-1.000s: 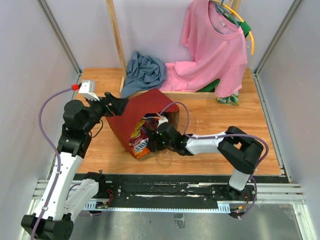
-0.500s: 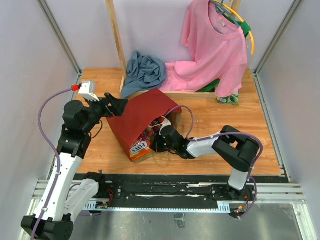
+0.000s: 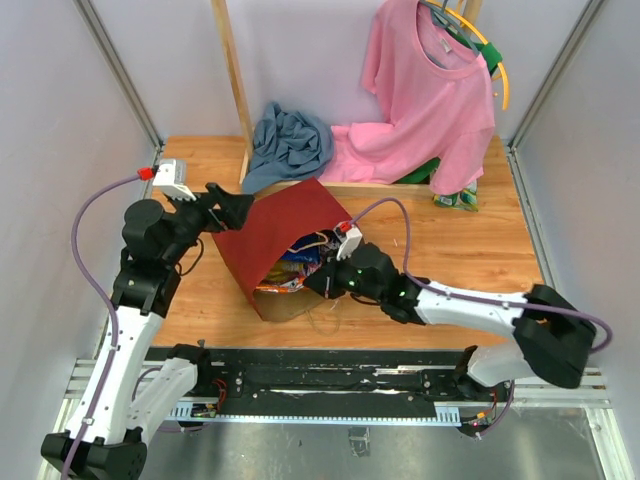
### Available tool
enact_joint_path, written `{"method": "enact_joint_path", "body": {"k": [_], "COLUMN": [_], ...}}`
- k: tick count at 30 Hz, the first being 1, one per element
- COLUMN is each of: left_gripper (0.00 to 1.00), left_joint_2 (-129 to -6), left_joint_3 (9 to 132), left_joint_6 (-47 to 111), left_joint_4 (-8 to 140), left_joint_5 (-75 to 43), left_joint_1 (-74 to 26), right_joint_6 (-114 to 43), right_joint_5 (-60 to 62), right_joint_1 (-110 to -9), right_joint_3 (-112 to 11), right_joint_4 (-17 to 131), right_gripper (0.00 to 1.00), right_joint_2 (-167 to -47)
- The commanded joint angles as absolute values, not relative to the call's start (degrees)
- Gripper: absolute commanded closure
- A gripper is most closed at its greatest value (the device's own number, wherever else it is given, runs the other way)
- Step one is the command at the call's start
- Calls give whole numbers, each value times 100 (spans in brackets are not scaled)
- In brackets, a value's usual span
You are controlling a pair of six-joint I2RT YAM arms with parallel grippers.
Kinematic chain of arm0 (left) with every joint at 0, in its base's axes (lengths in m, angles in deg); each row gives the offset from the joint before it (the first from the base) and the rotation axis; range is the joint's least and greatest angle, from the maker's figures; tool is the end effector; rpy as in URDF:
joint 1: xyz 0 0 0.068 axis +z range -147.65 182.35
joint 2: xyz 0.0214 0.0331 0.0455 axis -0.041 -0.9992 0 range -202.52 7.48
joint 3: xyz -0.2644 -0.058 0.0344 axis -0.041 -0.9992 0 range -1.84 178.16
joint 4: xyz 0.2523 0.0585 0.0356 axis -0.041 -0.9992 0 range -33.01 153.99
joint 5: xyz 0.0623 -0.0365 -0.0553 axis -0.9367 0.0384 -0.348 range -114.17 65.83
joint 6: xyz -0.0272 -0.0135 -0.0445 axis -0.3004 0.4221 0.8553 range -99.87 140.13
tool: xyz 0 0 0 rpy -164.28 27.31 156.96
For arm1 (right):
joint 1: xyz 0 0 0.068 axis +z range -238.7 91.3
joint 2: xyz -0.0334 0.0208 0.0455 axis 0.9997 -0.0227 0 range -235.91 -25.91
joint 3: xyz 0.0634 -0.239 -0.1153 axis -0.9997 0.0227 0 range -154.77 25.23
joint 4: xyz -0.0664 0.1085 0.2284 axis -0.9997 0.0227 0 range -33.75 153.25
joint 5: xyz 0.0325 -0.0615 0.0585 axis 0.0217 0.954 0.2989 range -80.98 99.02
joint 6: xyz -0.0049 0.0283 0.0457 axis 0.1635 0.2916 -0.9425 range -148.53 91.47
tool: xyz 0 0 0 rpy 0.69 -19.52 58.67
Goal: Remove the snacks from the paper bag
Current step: Take out the snack from the paper bag, then place the snack at the center of the board.
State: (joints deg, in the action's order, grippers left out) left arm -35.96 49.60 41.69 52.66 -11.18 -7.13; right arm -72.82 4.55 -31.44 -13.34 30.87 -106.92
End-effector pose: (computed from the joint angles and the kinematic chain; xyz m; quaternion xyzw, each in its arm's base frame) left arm 0.1674 -0.0361 0.3823 0.0011 0.7269 -0.2618 0.6349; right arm 0.1625 0.2578 0.2211 -0.1138 0.7958 0.4799 0.3513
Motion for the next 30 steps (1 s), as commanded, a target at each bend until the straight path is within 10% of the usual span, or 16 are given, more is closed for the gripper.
{"method": "enact_joint_path", "body": {"k": [1,19,30], "left_gripper": [0,0,0], "left_joint_2": [-3672,-3978,-4156], "left_joint_3": [5194,5435,5468], "left_joint_6": [4232,4540,4599], "left_joint_4": [5339,5488,5472], "left_joint_5": [-1238,-1243,-1163], "left_joint_1": [-723,-723,-723], "right_joint_6": [-6852,-5934,-5515], "right_joint_5": [471,516,160], "right_joint_1": [-3060,-3309,-6376], "right_joint_3": [-1524,-1885,-2568], "right_joint_4": [3474,6041,8522], "right_gripper": [99,99,99], "right_joint_2": [-9850,-6654,-5953]}}
